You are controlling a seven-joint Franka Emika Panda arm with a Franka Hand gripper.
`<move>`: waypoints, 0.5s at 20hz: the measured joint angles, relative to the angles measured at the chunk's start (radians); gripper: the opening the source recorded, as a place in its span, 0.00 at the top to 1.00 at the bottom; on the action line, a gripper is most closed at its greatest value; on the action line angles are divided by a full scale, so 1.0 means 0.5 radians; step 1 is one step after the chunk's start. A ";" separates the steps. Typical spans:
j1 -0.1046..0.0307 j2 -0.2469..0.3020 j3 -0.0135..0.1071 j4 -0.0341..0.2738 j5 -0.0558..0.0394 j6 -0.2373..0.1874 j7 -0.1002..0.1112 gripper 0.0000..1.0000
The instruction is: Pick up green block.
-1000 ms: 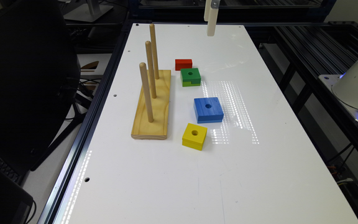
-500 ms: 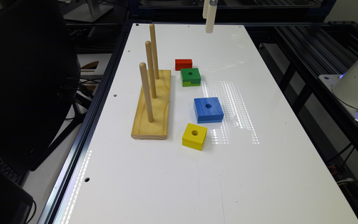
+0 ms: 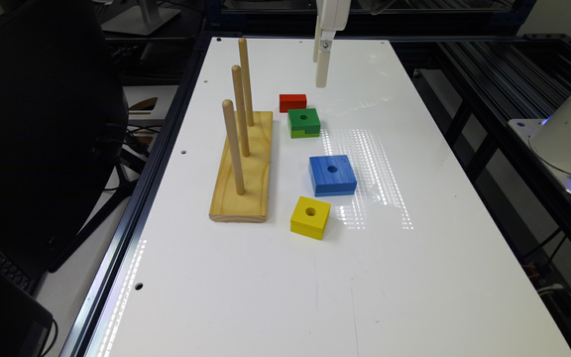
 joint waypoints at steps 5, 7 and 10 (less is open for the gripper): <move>0.000 0.000 0.017 0.013 0.001 0.000 0.001 0.00; 0.000 0.000 0.025 0.014 0.001 0.000 0.002 0.00; 0.000 0.000 0.031 0.015 0.001 0.000 0.003 0.00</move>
